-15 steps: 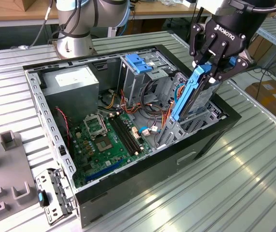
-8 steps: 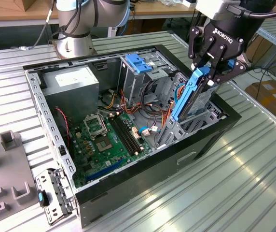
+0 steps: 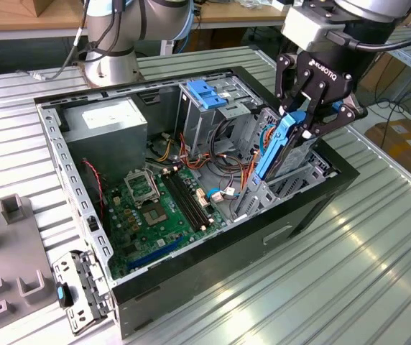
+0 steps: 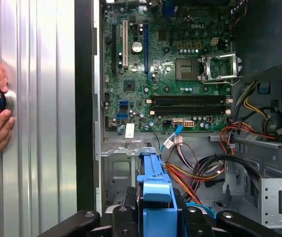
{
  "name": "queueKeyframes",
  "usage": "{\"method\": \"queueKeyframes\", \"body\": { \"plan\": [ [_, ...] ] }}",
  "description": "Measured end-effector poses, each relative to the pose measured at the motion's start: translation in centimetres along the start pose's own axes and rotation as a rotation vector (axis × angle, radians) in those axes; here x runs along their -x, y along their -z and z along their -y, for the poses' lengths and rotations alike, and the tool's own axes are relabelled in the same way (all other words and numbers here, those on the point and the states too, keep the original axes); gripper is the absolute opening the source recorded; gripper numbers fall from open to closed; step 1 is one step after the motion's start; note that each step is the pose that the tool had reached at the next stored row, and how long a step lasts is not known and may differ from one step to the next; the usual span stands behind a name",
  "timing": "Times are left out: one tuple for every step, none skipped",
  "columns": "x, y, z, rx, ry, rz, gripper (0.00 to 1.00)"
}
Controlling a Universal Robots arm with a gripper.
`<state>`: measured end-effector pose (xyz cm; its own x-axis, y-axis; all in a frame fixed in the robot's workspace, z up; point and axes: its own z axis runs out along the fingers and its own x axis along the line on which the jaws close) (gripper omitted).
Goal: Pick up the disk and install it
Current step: 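Insert the disk into the insertion slot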
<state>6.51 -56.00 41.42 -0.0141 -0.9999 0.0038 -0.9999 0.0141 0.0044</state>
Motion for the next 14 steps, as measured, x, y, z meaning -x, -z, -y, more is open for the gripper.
{"method": "queueKeyframes", "body": {
  "plan": [
    [0.0, -0.19, 0.0, 0.0, 0.0, 0.0, 0.37],
    [0.0, -0.35, 0.0, 0.0, 0.0, -0.0001, 0.37],
    [0.0, -0.65, 0.0, 0.0, 0.0, 0.0, 0.37],
    [0.0, -0.85, 0.0, 0.0, 0.0, 0.0, 0.37],
    [0.0, -1.01, 0.0, 0.0, 0.0, 0.0, 0.37],
    [0.01, -1.33, 0.01, 0.0, 0.0, 0.0, 0.37],
    [0.01, -1.65, 0.01, 0.0, 0.0, 0.0, 0.37],
    [0.0, -1.9, 0.01, 0.0, 0.0, 0.0001, 0.37],
    [0.01, -2.08, 0.01, 0.0, 0.0, 0.0, 0.37],
    [0.01, -2.37, 0.01, 0.0, 0.0, 0.0, 0.37],
    [0.01, -2.53, 0.01, 0.0, 0.0, 0.0, 0.37],
    [0.01, -2.79, 0.01, 0.0, 0.0, 0.0001, 0.37],
    [0.01, -3.17, 0.01, 0.0, 0.0, 0.0001, 0.37],
    [0.01, -3.43, 0.02, 0.0, 0.0, 0.0, 0.37]
  ]
}}
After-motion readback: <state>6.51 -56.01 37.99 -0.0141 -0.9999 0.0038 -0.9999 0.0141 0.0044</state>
